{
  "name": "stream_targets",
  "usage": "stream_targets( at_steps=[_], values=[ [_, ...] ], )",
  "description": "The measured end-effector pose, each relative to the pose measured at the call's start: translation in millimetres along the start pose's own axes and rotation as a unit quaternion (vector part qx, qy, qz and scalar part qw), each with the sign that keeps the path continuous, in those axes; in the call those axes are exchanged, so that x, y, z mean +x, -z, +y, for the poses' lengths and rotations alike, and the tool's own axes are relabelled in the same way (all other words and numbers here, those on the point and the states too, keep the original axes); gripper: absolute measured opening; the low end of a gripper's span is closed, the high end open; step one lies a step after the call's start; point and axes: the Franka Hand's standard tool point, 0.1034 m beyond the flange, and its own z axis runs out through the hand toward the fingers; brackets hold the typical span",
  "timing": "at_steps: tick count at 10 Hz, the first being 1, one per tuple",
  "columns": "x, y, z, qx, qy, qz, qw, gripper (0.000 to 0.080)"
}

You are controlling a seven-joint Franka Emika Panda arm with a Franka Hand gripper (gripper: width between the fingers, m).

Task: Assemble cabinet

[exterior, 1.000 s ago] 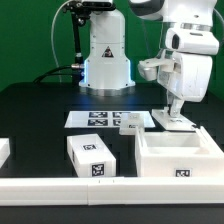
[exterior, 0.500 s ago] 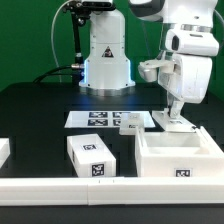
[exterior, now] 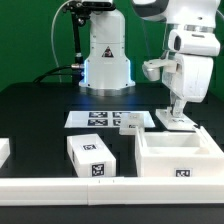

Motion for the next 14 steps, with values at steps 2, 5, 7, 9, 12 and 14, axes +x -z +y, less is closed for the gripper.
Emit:
stream_targets(
  at_steps=[2,5,7,9,12,14],
  values=[
    [1.4,0.4,5.1,-0.002,-0.001,0.0,1.0,0.0064],
    [0.6,-0.1,11.9,-0.005,-0.004,0.0,1.0,0.0064],
    [0.3,-0.8,21.2,-0.005,-0.007,-0.003,1.0,0.0064],
    [-1.1,-0.5,27.6,-0.005,-0.013,-0.005,1.0,0.0064],
    [-1.0,-0.8,27.2,-0.005,-0.018,-0.005,1.0,0.0064],
    [-4.1,1.6,32.8,0.003,-0.017,-0.017,1.0,0.0064]
  ],
)
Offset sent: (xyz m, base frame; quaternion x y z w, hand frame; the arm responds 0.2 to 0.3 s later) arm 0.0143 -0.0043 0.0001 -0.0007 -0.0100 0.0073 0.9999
